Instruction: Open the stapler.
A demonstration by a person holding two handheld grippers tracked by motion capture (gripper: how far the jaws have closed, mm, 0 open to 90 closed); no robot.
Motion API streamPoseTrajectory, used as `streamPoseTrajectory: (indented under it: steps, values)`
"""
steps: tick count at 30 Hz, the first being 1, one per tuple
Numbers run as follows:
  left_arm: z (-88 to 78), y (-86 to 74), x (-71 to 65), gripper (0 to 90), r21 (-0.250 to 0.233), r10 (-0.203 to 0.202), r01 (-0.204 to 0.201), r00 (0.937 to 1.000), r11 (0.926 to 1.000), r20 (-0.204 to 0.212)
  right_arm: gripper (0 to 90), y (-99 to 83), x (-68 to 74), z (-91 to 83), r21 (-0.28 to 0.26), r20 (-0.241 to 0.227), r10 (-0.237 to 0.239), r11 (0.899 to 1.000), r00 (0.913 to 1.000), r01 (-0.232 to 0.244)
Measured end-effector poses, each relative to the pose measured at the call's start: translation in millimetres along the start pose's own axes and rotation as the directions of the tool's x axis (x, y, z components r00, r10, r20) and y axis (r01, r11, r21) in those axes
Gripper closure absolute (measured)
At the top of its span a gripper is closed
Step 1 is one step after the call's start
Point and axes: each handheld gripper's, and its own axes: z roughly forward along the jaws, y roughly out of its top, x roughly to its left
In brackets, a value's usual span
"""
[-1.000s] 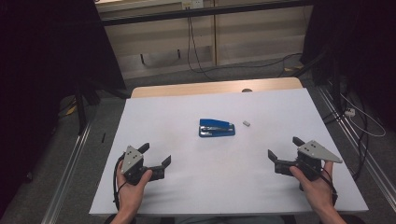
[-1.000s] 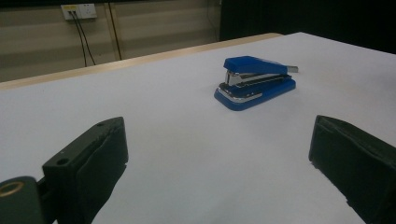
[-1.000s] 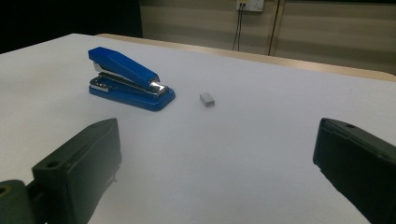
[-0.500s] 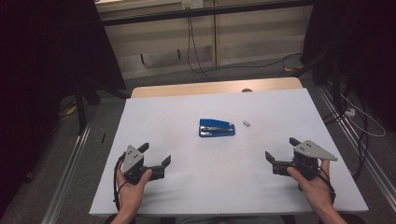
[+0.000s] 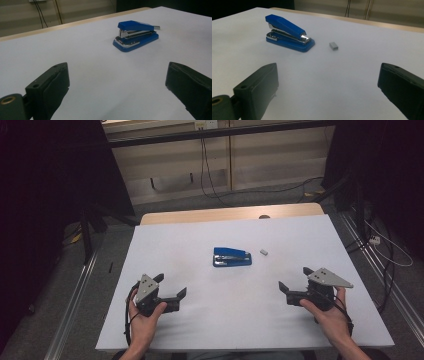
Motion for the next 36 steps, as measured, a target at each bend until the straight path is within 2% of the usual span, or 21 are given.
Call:
streamPoseTrajectory:
  steps: [4, 10, 12, 15, 20, 22, 24, 27, 29, 31, 33, 34, 36]
  values:
    - [5.4, 0.7, 2.1, 5.8, -0.001, 0.006, -0.006, 0.9999, 1.0000, 0.014, 2.7, 2.2, 2.5, 5.4, -0.007, -0.009, -0.007, 1.000, 0.9999, 0.007]
    - [16.8, 2.7, 4.4, 7.1, 0.022, 0.004, -0.005, 0.9992, 0.9997, 0.039, 2.7, 10.0, 10.8, 18.7, -0.005, -0.045, -0.050, 0.999, 0.9977, 0.050]
    - [21.5, 3.9, 4.4, 7.3, 0.040, 0.012, -0.013, 0.9995, 0.9991, 0.030, 2.7, 13.9, 12.9, 22.0, -0.016, -0.050, -0.054, 0.998, 0.9972, 0.054]
    - [30.0, 4.9, 5.6, 7.5, 0.055, -0.017, 0.013, 0.9978, 0.9984, 0.064, 2.8, 17.3, 15.3, 27.9, -0.024, -0.056, -0.058, 0.998, 0.9967, 0.057]
    - [38.7, 10.1, 5.1, 7.5, 0.053, 0.004, -0.009, 0.9964, 0.9985, 0.085, 3.3, 18.4, 19.1, 34.8, -0.018, -0.066, -0.073, 0.997, 0.9952, 0.072]
    - [42.4, 13.6, 4.0, 7.5, 0.048, 0.025, -0.029, 0.9960, 0.9984, 0.085, 3.6, 19.7, 20.6, 37.8, -0.020, -0.068, -0.071, 0.997, 0.9952, 0.070]
    - [46.7, 16.8, 3.2, 7.5, 0.043, 0.016, -0.020, 0.9947, 0.9988, 0.101, 3.6, 22.4, 22.7, 42.0, -0.026, -0.076, -0.080, 0.997, 0.9939, 0.078]
    - [53.5, 19.8, 1.0, 7.5, 0.040, 0.023, -0.028, 0.9939, 0.9988, 0.108, 4.2, 23.8, 23.7, 44.8, -0.025, -0.082, -0.083, 0.996, 0.9932, 0.081]
    - [58.2, 21.4, -0.3, 7.4, 0.042, 0.039, -0.044, 0.9934, 0.9982, 0.108, 5.1, 24.9, 23.9, 50.1, -0.030, -0.083, -0.066, 0.998, 0.9943, 0.064]
    - [63.1, 22.2, -0.5, 7.3, 0.036, 0.029, -0.032, 0.9947, 0.9988, 0.098, 5.2, 25.1, 23.8, 51.8, -0.035, -0.083, -0.058, 0.998, 0.9949, 0.055]
    - [67.5, 24.7, -1.7, 7.2, 0.052, 0.038, -0.044, 0.9922, 0.9977, 0.119, 5.6, 26.3, 23.4, 54.8, -0.037, -0.086, -0.048, 0.998, 0.9951, 0.045]
    - [69.0, 25.5, -2.7, 7.1, 0.053, 0.047, -0.053, 0.9928, 0.9972, 0.111, 5.6, 27.2, 23.4, 56.1, -0.034, -0.092, -0.042, 0.999, 0.9949, 0.039]
    - [72.5, 26.8, -4.4, 7.1, 0.053, 0.038, -0.045, 0.9918, 0.9976, 0.122, 5.4, 29.0, 23.5, 58.6, -0.033, -0.098, -0.045, 0.999, 0.9941, 0.042]
